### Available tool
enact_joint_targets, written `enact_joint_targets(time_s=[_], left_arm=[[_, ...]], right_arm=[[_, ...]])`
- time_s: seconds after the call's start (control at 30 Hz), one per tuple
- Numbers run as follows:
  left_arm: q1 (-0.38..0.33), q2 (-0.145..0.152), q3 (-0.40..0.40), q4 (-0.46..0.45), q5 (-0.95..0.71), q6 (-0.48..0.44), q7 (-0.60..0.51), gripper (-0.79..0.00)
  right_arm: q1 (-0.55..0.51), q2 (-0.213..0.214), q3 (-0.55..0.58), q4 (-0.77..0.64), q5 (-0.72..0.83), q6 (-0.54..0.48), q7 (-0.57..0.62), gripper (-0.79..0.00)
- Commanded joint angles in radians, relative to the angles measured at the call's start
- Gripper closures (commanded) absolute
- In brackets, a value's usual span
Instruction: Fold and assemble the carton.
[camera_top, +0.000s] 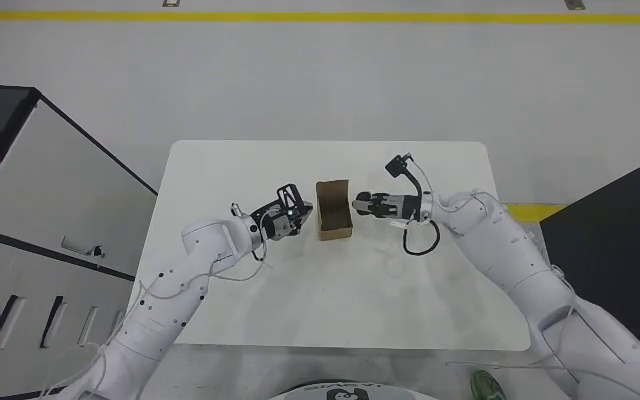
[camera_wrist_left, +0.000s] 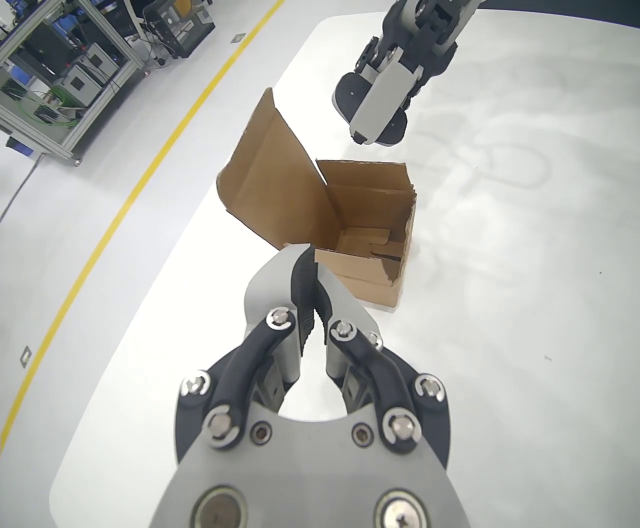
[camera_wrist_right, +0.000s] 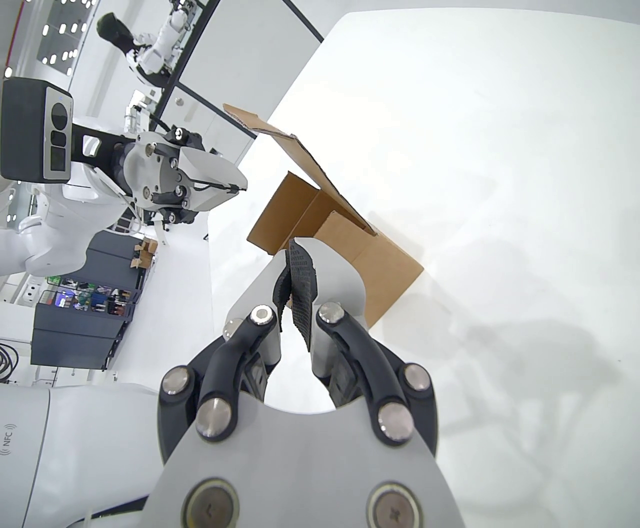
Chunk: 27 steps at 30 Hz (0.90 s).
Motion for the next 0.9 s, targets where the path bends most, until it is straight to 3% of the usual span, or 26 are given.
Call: enact_joint_targets(time_s=[0.0,0.37,0.87], left_arm=[[-0.004,-0.003,0.001,0.027,-0.052,-0.005,-0.012,0.0],[-0.08,-0.038,0.078,0.136,-0.234,-0.003,-0.064,0.0],[-0.113,-0.052,0.117,0.177,-0.205,0.016,-0.061,0.0]], right_arm=[[-0.008,-0.001,0.0,-0.015,-0.008,0.026,-0.01,0.0],[-0.015,-0.003,0.014,-0.027,0.009,0.06,-0.001,0.0],[-0.041,-0.017,0.001,-0.075,-0.033,0.162,-0.026,0.0]])
